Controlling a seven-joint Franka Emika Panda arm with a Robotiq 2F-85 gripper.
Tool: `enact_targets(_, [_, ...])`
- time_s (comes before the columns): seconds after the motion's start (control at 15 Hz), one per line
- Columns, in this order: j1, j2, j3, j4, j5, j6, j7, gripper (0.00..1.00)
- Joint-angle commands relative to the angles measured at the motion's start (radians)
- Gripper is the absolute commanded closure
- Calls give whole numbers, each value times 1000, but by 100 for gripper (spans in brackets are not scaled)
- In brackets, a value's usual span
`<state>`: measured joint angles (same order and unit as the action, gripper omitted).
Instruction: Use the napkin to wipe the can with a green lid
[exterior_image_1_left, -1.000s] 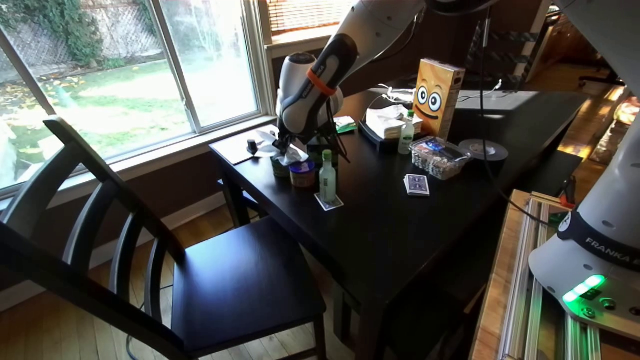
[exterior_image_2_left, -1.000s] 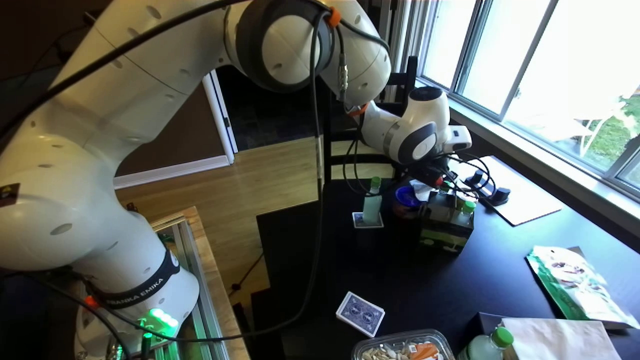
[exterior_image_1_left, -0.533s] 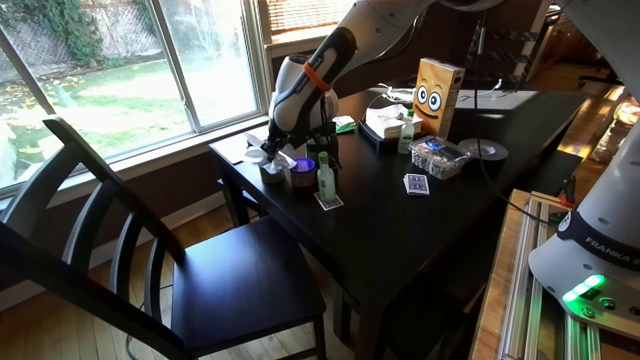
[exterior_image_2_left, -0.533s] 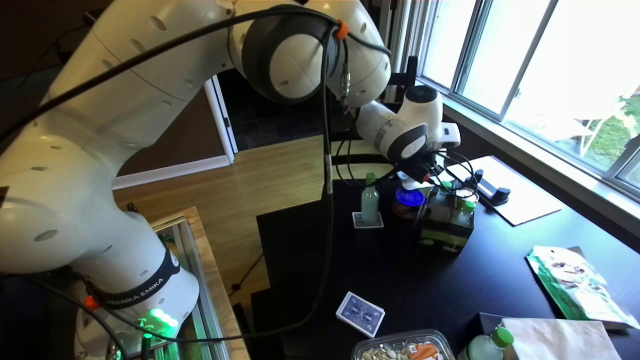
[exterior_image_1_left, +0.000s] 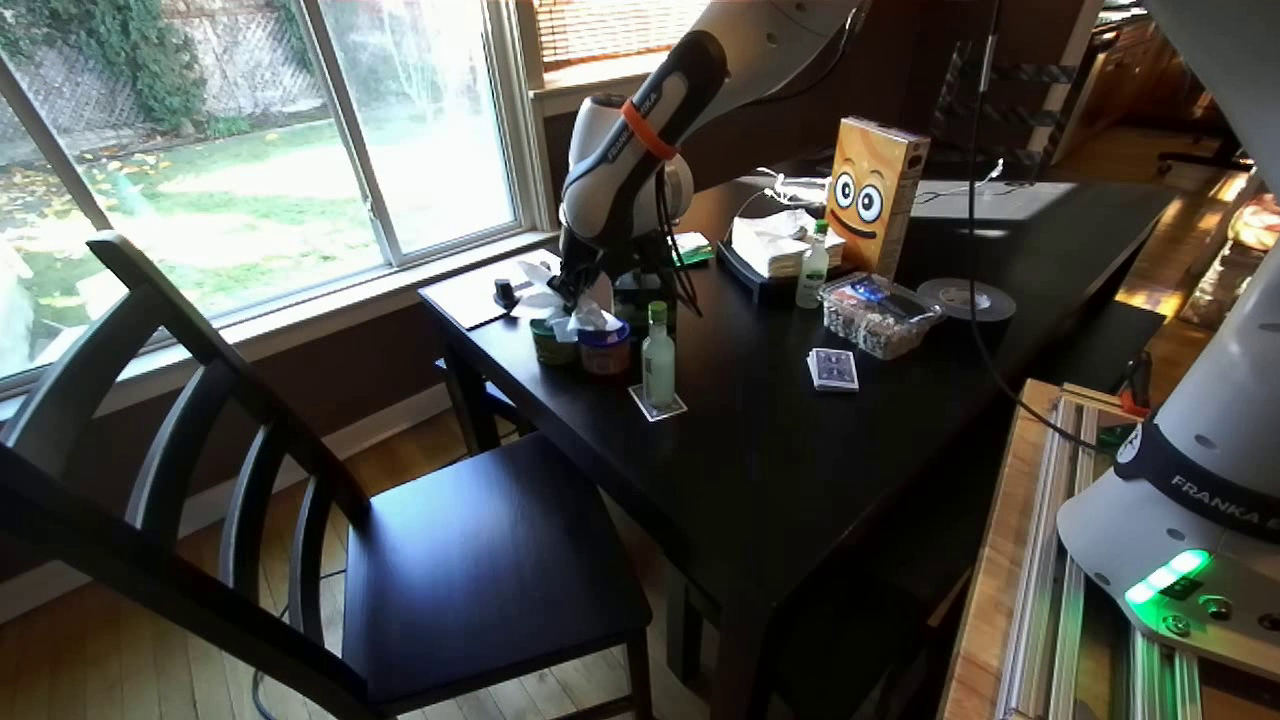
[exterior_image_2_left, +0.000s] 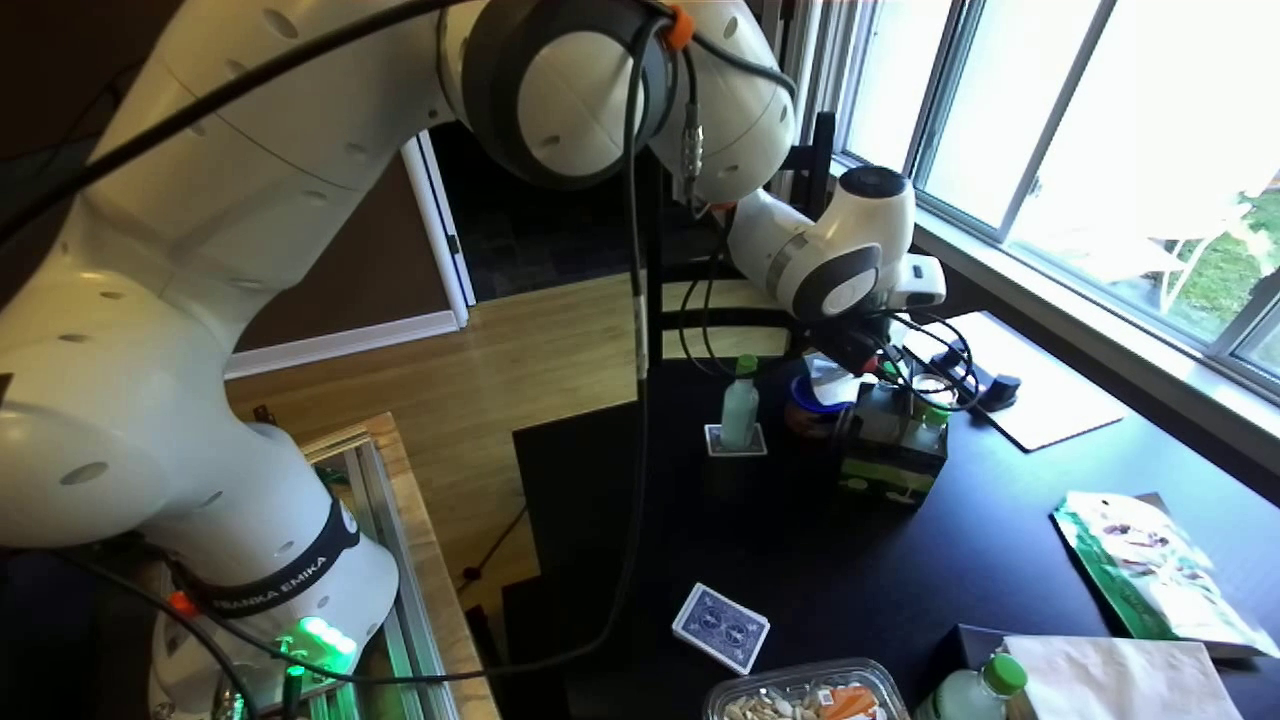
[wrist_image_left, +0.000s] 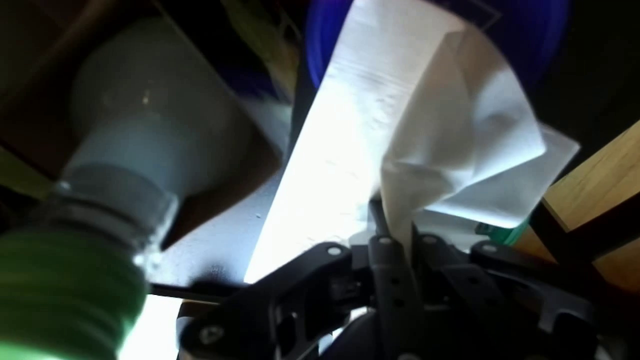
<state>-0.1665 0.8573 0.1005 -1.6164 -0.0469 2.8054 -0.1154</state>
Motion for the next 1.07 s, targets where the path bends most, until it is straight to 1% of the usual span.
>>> enact_targets(0.0, [-18,-112,12,-101,32,-32,-38,99])
enact_targets(0.2, [-27,-239,19,-205,34,-42,-54,99])
enact_targets(0.33, [-13,-351,-4,-305,23,-72,-50,99])
enact_targets(0.47, [-53,-448,48,-399,78,-94,-101,99])
enact_targets(0.6, [-66,-546,58,-500,135,-130,-142,99])
enact_targets(0.67, [-63,-592,51,-552,160,-132,-152,99])
enact_targets(0.73, [-70,-639,56,-604,202,-142,-174,99])
enact_targets(0.8, [-66,-686,45,-660,233,-148,-185,99])
enact_targets(0.87, [-52,-727,17,-714,234,-144,-176,99])
enact_targets(1.0, [-29,-789,-49,-821,200,-127,-114,99])
